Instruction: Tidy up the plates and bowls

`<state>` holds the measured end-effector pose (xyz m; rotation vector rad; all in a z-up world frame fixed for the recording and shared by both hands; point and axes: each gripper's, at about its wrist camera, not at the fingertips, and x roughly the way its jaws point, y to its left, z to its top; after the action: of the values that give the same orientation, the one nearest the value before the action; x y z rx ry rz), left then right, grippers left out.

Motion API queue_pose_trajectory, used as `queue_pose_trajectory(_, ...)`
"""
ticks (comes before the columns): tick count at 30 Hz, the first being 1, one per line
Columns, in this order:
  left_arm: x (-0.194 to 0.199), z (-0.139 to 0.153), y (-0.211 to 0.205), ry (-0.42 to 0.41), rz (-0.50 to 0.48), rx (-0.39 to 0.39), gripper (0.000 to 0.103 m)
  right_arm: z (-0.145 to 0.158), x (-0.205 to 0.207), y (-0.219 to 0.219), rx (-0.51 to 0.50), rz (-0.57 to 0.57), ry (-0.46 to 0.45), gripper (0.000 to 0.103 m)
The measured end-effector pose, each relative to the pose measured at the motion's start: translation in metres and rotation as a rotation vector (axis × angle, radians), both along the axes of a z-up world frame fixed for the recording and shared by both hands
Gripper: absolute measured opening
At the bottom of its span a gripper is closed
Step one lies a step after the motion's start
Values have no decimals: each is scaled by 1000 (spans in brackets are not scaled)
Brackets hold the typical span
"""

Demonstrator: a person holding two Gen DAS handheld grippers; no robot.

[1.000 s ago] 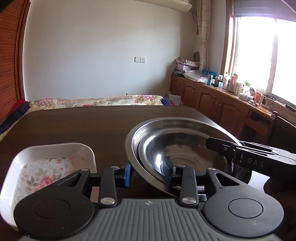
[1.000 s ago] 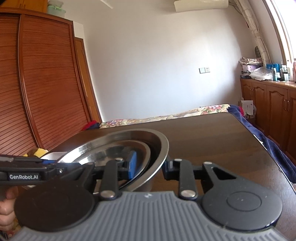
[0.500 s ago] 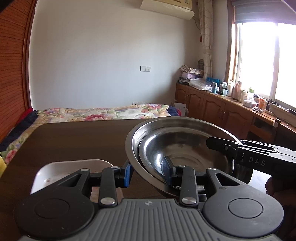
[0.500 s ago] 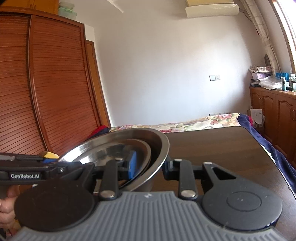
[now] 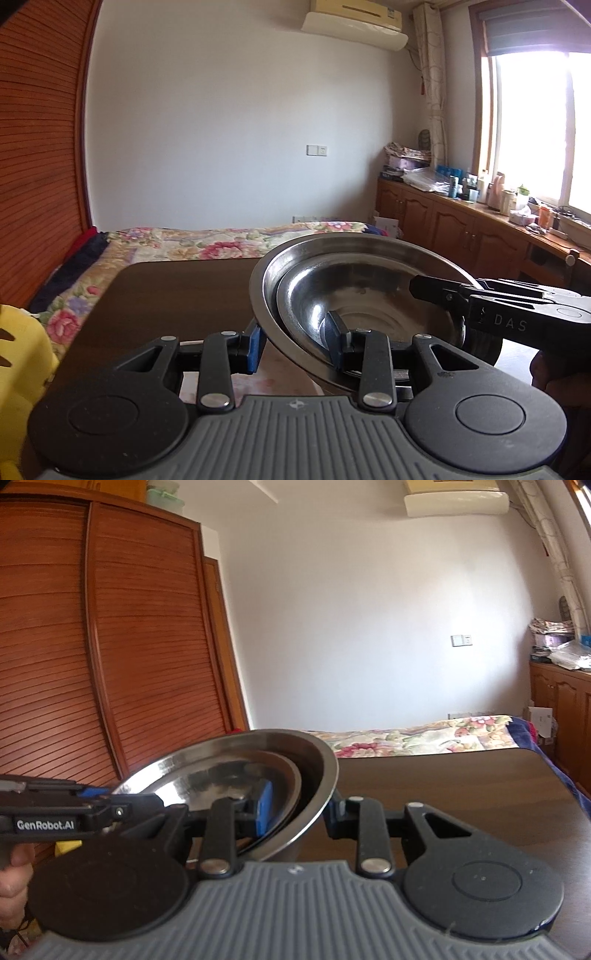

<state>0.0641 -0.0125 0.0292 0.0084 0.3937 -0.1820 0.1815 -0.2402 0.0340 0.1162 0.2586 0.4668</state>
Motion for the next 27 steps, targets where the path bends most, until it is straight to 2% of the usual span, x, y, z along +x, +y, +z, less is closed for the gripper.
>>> queue_pose_trajectory(12,-7,-4,36,4,68,23,37,-2,2,41,-37,64,13,31)
queue_pose_trajectory(27,-12,-24,70,55,127,-8,37,-14,4,73,-80,124,55,31)
